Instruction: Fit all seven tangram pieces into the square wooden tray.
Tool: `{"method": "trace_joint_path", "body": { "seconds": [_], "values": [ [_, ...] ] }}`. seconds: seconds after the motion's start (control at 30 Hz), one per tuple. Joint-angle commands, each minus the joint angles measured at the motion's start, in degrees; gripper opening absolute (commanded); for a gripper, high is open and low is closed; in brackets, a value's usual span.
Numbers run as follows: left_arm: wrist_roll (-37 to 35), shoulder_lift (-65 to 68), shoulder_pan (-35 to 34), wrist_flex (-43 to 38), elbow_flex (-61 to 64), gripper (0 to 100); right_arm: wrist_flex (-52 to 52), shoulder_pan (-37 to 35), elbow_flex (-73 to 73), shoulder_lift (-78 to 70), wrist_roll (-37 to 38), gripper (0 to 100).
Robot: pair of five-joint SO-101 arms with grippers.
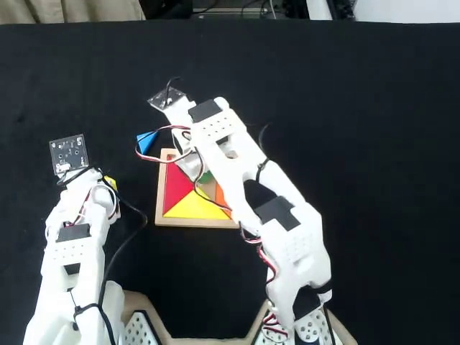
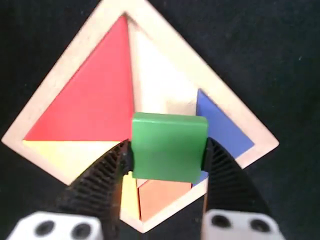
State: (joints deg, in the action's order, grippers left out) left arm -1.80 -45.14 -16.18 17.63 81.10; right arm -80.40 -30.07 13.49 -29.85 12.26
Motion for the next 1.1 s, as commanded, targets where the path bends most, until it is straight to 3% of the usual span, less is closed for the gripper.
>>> {"method": "trace_joint_path", "body": {
  "seconds": [0.0,0.47,0.73,1.07],
  "values": [
    [-0.18,-1.14,0.57,-1.14,-0.57,10,-1.23,-1.05,0.57,0.75,0.53,22.1],
    [-0.18,-1.14,0.57,-1.14,-0.57,10,-1.32,-1.05,2.68,1.10,2.20,16.5],
    [-0.18,-1.14,0.57,-1.14,-0.57,10,0.88,-0.70,2.95,0.57,2.55,3.6],
    [-0.18,-1.14,0.57,-1.14,-0.57,10,1.05,-0.88,3.47,-1.80,2.55,2.9]
  ]
}}
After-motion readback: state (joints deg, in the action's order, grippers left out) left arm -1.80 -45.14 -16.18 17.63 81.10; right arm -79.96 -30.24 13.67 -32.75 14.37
